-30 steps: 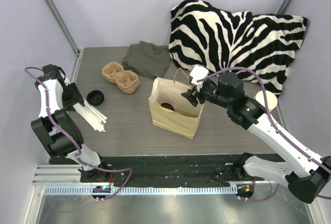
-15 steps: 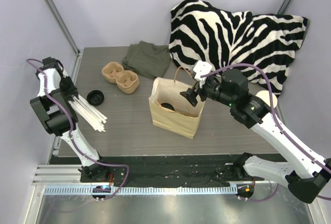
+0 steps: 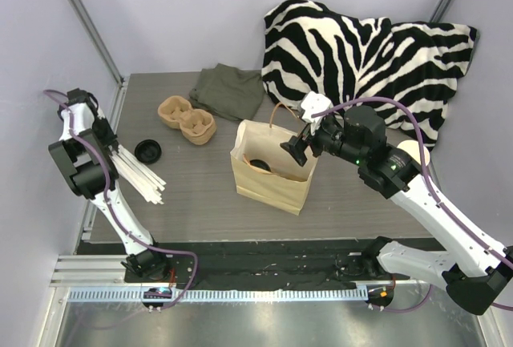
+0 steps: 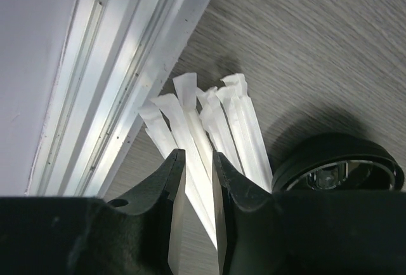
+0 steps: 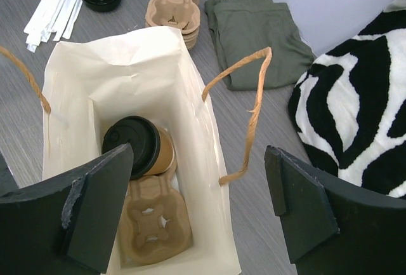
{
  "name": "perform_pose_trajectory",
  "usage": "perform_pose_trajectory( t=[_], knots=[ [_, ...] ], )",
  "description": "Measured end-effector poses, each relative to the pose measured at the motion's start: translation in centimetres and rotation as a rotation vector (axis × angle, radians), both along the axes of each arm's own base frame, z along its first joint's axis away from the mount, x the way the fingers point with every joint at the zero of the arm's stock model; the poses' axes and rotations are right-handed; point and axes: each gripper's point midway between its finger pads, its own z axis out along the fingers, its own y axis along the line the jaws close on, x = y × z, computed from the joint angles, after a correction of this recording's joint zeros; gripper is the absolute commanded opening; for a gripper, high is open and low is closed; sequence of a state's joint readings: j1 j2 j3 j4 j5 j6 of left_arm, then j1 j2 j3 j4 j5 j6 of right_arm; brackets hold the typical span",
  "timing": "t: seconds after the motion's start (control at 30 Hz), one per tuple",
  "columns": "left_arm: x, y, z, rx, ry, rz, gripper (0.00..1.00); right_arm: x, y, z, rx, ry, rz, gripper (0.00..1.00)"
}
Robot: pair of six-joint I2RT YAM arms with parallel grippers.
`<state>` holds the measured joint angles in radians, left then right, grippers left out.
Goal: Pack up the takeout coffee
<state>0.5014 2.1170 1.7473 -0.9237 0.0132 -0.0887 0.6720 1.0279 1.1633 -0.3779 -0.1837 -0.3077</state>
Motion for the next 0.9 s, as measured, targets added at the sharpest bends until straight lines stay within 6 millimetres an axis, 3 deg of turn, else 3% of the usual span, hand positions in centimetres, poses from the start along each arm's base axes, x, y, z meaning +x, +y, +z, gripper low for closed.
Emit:
perform_pose_trajectory(
  t=[0.47,0.9],
  knots=[
    [0.0,1.1,-2.0,0.029,0.051,-0.006,0.26,0.6,0.1,-0.6,-0.024,0.016,-0.017,0.93],
    [0.0,1.1,-2.8,0.024,0.063,-0.006,0.12,1.0,0.0,-0.7,-0.036,0.013,-0.029,0.93]
  ],
)
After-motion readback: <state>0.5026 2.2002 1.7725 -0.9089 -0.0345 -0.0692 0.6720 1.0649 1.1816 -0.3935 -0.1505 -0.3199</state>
